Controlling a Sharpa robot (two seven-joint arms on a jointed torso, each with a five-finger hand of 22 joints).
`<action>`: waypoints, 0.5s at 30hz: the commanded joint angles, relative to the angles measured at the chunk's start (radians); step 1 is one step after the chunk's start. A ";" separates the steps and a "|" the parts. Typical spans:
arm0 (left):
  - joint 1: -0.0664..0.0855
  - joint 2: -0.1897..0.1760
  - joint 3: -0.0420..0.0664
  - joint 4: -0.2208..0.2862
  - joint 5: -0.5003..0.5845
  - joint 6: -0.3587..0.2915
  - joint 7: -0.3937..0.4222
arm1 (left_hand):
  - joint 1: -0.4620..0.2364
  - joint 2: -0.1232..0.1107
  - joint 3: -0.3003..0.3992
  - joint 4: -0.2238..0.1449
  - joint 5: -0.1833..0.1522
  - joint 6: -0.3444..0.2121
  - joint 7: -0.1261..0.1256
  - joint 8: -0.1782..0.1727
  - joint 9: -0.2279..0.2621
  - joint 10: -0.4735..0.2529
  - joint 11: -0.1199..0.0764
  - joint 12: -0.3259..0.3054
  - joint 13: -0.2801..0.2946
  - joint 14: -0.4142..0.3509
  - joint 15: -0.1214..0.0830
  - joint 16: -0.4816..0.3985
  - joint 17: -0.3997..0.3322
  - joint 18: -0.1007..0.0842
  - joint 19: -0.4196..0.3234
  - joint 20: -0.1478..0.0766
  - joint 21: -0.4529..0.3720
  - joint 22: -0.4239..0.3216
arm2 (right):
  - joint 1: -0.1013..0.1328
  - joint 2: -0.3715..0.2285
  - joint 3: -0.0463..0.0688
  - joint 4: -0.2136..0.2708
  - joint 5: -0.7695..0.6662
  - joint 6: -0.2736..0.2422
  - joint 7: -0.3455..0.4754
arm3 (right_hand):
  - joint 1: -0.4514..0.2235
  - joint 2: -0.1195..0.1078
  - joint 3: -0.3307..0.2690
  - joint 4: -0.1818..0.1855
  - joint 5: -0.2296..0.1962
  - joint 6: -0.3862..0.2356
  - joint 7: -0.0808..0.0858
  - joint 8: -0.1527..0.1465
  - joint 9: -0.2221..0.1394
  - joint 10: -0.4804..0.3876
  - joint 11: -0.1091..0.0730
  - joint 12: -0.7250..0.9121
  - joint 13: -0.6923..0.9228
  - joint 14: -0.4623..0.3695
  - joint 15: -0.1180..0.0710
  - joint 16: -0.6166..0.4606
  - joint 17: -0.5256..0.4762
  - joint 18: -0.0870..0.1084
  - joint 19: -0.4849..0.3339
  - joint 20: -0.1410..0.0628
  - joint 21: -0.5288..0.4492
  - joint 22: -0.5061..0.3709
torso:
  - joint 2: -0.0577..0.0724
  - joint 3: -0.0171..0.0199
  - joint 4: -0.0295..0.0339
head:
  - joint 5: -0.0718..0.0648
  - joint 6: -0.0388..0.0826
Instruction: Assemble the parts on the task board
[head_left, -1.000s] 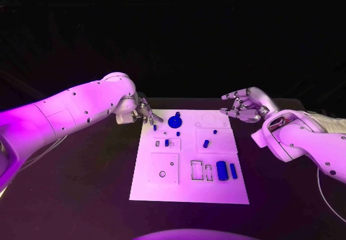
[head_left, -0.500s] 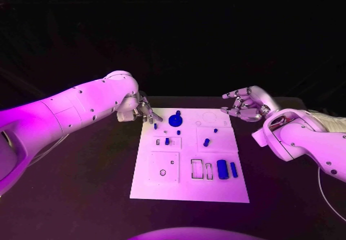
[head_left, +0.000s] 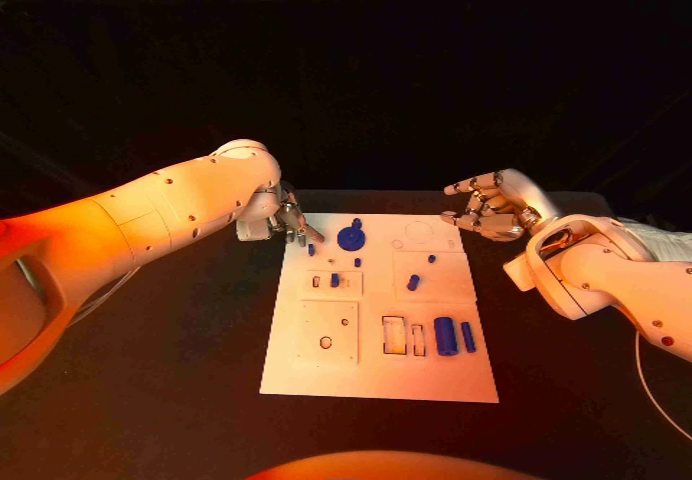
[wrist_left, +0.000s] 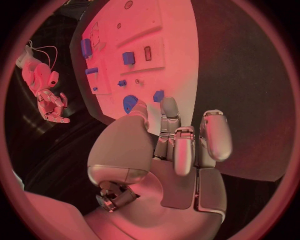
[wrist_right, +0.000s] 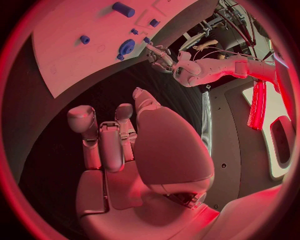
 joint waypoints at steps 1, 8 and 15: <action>0.000 0.005 -0.001 -0.003 0.002 0.009 0.014 | 0.006 0.007 -0.008 0.000 0.008 0.006 0.001 0.005 0.002 0.005 0.001 0.003 -0.001 0.102 -0.007 0.003 0.263 -0.002 0.008 -0.001 0.007 0.045 | -0.001 0.002 0.000 0.000 -0.008 0.014 0.005 | -0.005 -0.001 -0.002 0.001 -0.003 0.004 0.001 0.002 0.000 -0.005 -0.001 -0.006 -0.001 0.042 -0.003 -0.007 0.004 0.007 -0.005 -0.002 -0.006 -0.001 | -0.001 0.0001 0.0016 | -0.001 -0.002; -0.002 0.011 -0.003 -0.010 0.005 0.007 0.015 | 0.016 0.014 -0.009 -0.002 0.011 0.004 0.000 0.008 0.005 0.006 0.000 0.005 -0.001 0.102 -0.008 0.003 0.263 -0.002 0.008 -0.002 0.006 0.045 | -0.001 0.003 0.000 0.000 -0.008 0.015 0.005 | -0.005 -0.001 -0.002 0.001 -0.003 0.004 0.001 0.002 0.000 -0.005 -0.001 -0.006 -0.001 0.042 -0.003 -0.007 0.004 0.007 -0.005 -0.002 -0.006 -0.001 | -0.001 0.0004 0.0003 | 0.000 -0.005; -0.004 0.019 -0.005 -0.019 0.005 0.010 0.016 | 0.035 0.023 -0.008 -0.006 0.015 0.002 0.000 0.011 0.009 0.005 -0.001 0.006 -0.004 0.102 -0.008 0.003 0.263 -0.002 0.008 -0.003 0.006 0.046 | -0.001 0.004 0.000 0.000 -0.008 0.017 0.005 | -0.005 -0.001 -0.002 0.001 -0.003 0.004 0.001 0.002 0.000 -0.005 -0.001 -0.006 -0.001 0.042 -0.003 -0.007 0.004 0.007 -0.005 -0.002 -0.006 -0.001 | -0.001 0.0006 0.0000 | 0.003 -0.010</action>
